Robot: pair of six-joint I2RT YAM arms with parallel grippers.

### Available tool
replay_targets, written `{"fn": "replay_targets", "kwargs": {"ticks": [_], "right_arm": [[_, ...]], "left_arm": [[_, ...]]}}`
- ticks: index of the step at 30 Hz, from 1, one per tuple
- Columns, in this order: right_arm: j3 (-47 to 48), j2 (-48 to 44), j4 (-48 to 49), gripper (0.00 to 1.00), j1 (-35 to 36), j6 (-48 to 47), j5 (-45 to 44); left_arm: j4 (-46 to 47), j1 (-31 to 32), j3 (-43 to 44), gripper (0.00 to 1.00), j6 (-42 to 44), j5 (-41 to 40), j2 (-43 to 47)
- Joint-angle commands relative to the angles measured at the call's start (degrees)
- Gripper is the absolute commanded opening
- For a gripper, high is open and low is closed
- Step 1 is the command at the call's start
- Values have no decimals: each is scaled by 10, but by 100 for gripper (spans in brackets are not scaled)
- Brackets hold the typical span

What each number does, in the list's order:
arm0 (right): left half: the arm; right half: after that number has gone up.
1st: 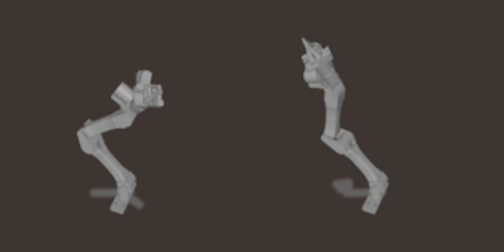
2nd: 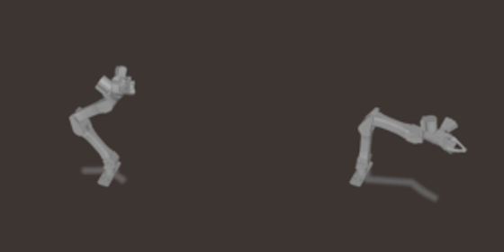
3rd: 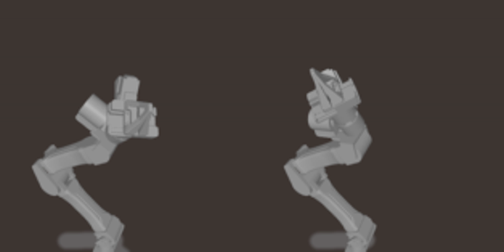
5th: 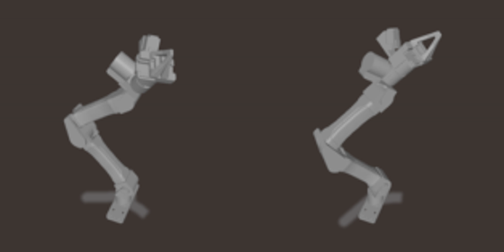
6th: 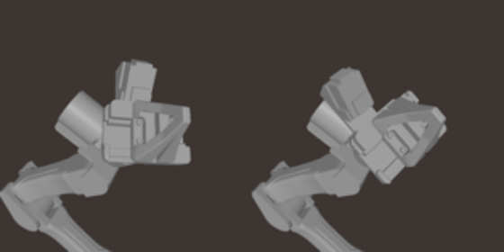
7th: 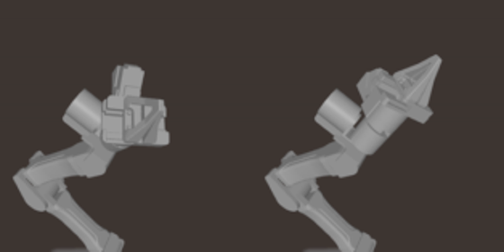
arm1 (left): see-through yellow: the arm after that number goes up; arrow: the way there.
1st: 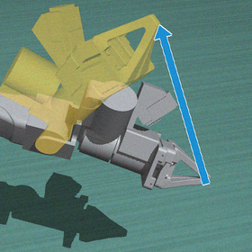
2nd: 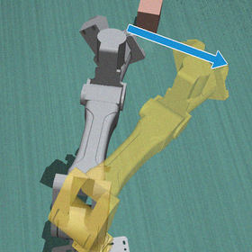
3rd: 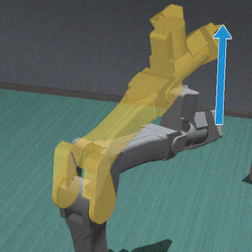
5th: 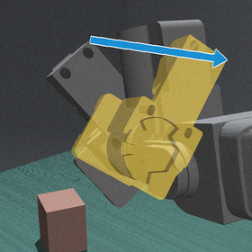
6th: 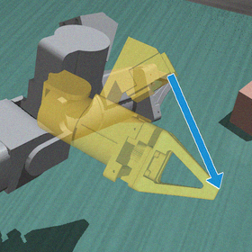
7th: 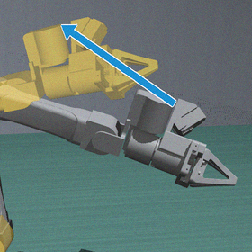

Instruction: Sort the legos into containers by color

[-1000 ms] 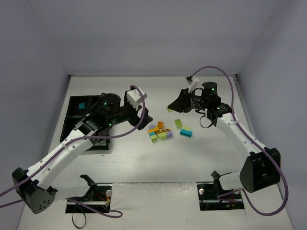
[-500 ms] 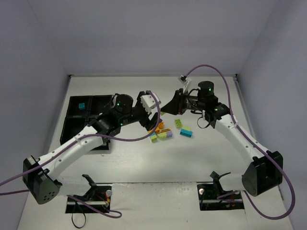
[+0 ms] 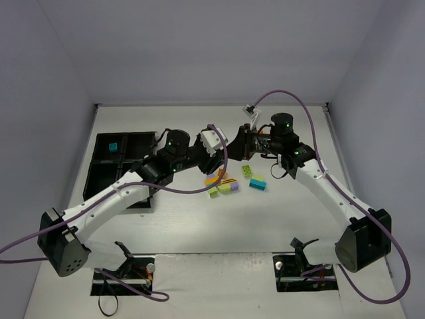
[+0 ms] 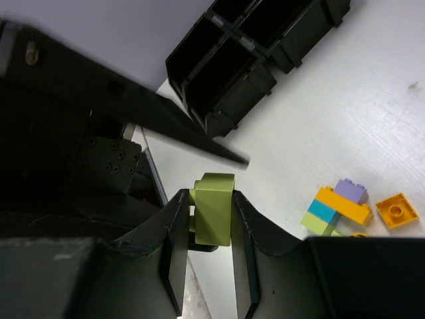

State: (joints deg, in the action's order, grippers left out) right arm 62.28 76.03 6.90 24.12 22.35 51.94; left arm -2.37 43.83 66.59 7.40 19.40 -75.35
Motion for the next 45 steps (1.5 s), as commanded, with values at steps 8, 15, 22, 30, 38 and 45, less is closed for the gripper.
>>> {"fn": "replay_targets", "kwargs": {"ticks": [8, 15, 22, 30, 38, 45], "right_arm": [[24, -24, 54, 8, 6, 10, 21], [29, -28, 39, 79, 1, 5, -24], [42, -27, -28, 85, -23, -17, -210], [7, -42, -85, 84, -74, 0, -319], [-38, -60, -95, 83, -74, 6, -341], [-57, -79, -111, 83, -74, -8, -360]], "left_arm": [[62, 4, 19, 0, 5, -2, 2], [63, 3, -25, 0, -5, -29, 26], [47, -20, -118, 0, -94, -132, 87], [-90, -195, -152, 0, -248, -237, 172], [-170, -357, -158, 0, -291, -235, 140], [-177, -393, -139, 11, -294, -228, 32]]}}
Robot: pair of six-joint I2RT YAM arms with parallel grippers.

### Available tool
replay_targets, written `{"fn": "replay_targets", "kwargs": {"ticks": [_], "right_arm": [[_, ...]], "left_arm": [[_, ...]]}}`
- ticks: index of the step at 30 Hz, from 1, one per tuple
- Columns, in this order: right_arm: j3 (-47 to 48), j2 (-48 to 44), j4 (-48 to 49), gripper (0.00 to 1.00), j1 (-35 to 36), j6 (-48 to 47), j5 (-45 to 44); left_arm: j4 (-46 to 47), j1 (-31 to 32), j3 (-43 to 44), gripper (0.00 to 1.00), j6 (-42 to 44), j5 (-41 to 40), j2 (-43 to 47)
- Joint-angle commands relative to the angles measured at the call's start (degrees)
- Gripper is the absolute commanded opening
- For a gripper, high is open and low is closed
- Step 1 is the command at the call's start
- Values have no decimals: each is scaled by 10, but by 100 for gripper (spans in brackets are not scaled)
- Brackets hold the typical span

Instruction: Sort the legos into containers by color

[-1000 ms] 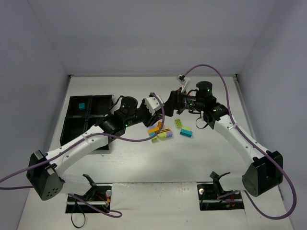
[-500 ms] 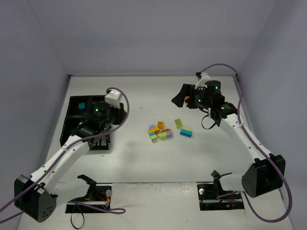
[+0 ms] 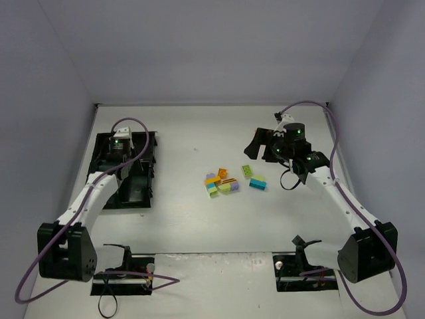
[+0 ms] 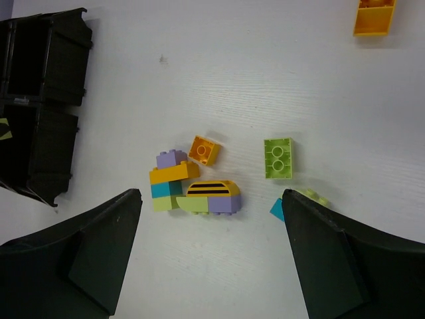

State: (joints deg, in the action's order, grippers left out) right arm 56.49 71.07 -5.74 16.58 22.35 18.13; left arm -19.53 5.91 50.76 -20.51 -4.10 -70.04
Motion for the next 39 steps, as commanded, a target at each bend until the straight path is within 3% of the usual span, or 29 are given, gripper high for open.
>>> {"fn": "replay_targets", "kwargs": {"ticks": [1, 5, 11, 15, 22, 34, 39], "right_arm": [[-1, -31, 13, 83, 1, -9, -25], [-15, -39, 6, 83, 1, -13, -36], [-26, -31, -6, 82, 1, -20, -70], [-24, -2, -9, 77, 2, -20, -76], [11, 73, -15, 59, 27, -26, -109], [91, 271, -30, 63, 78, -55, -197], [99, 310, -30, 59, 81, -64, -211]], "left_arm": [[-2, -17, 21, 14, -14, 8, -27], [5, -22, 22, 41, -8, 1, -56], [5, -22, 28, 60, -12, 15, -58], [-17, -22, 41, 64, -12, 24, -45], [-66, -14, 82, 65, -26, 66, 7], [-177, 6, 154, 66, -52, 84, 55], [-205, 8, 167, 66, -53, 110, 74]]}}
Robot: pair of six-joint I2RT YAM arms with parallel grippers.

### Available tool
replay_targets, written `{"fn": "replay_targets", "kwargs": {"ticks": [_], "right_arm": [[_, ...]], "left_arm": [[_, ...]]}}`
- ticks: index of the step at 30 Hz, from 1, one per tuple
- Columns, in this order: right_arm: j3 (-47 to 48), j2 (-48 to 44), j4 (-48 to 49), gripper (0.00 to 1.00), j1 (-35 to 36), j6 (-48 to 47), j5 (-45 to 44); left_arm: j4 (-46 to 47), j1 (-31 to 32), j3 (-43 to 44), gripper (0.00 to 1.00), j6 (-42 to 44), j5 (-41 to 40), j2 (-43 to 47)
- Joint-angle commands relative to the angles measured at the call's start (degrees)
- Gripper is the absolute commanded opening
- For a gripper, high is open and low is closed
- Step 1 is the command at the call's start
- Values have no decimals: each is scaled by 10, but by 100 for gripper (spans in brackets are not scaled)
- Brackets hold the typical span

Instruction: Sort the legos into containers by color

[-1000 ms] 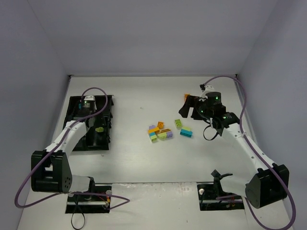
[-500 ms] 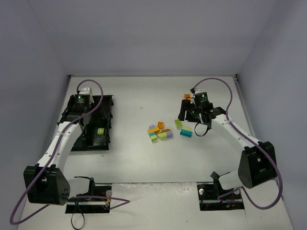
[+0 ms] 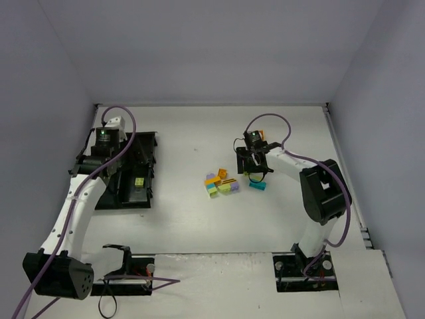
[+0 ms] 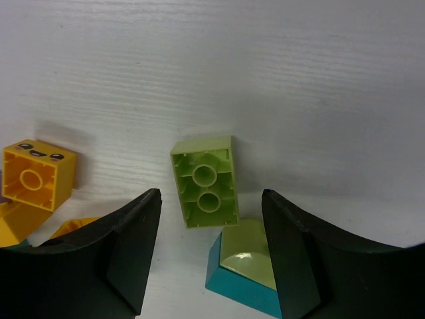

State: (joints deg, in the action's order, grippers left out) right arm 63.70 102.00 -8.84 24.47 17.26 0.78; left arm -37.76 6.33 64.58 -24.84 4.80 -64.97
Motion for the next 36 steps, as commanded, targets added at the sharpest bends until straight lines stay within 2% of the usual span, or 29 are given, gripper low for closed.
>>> {"fn": "replay_targets", "kwargs": {"ticks": [1, 3, 6, 9, 10, 15, 18, 22, 26, 28, 33, 36], "right_arm": [[25, 3, 1, 58, 3, -12, -43], [21, 10, 1, 54, 3, -12, -51], [18, 15, 4, 42, 4, -20, -65], [16, 3, 8, 14, 7, -34, -68], [14, -17, 15, 0, 9, -38, -70], [-33, -122, 68, 0, 38, -107, -20], [-67, -219, 117, 0, 73, -155, 23], [-86, -286, 142, 0, 127, -198, 70], [-77, -325, 139, 0, 173, -203, 93], [-72, -334, 141, 0, 196, -197, 87], [-61, -340, 143, 0, 225, -192, 86], [-57, -340, 143, 0, 236, -190, 81]], "left_arm": [[-23, 4, 27, 66, -13, 24, 26], [-25, 9, 21, 66, -14, 35, 33], [-21, 23, 17, 66, -17, 50, 38], [-17, 47, 20, 66, -24, 57, 35], [-15, 54, 26, 66, -29, 57, 34], [0, 123, 63, 66, -54, 61, 13], [26, 159, 85, 66, -81, 89, -9], [69, 201, 107, 65, -110, 128, -41], [120, 235, 128, 64, -136, 170, -63], [138, 252, 135, 60, -140, 184, -74], [153, 277, 142, 58, -143, 190, -98], [167, 289, 144, 51, -149, 196, -108]]}}
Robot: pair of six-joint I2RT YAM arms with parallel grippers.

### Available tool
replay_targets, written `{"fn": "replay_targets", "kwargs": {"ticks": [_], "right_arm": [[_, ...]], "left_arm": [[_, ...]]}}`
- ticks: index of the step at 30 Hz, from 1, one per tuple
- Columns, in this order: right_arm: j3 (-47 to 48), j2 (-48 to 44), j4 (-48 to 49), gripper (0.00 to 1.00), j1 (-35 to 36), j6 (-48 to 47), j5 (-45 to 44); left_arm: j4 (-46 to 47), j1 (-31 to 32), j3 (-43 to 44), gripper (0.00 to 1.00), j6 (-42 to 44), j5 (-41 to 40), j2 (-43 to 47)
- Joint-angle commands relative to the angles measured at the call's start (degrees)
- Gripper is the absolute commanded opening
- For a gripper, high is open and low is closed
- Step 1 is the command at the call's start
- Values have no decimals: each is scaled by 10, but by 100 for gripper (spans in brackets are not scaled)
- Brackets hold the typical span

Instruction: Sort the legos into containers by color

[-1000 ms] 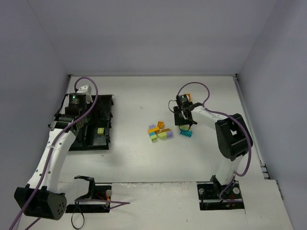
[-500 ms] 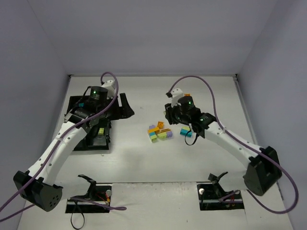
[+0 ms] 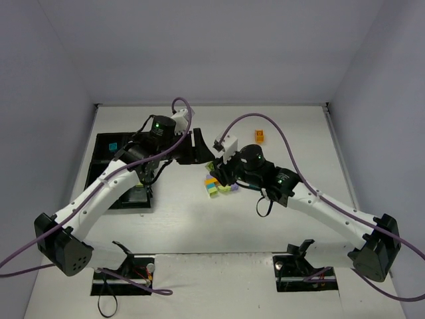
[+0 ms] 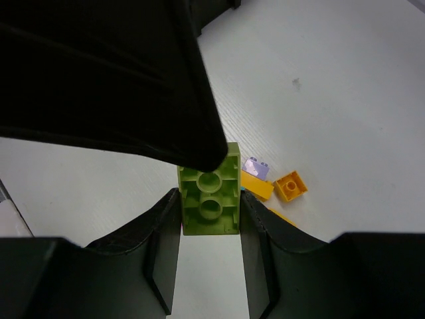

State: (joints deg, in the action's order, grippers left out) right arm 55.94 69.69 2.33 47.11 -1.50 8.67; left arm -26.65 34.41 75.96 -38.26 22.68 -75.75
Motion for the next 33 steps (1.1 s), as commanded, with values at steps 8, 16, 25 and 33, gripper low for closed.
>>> {"fn": "replay_targets", "kwargs": {"ticks": [8, 16, 25, 33], "right_arm": [[17, -27, 42, 0, 11, 4, 3], [15, -29, 46, 0, 11, 4, 3], [15, -27, 54, 2, 11, 9, 6], [8, -18, 45, 76, 10, 15, -25]], "left_arm": [[35, 23, 28, 47, -9, 18, -12], [16, 23, 18, 39, 4, 16, -18], [36, 23, -2, 0, 6, 25, -16], [-22, 4, -10, 0, 61, -63, 9]]}}
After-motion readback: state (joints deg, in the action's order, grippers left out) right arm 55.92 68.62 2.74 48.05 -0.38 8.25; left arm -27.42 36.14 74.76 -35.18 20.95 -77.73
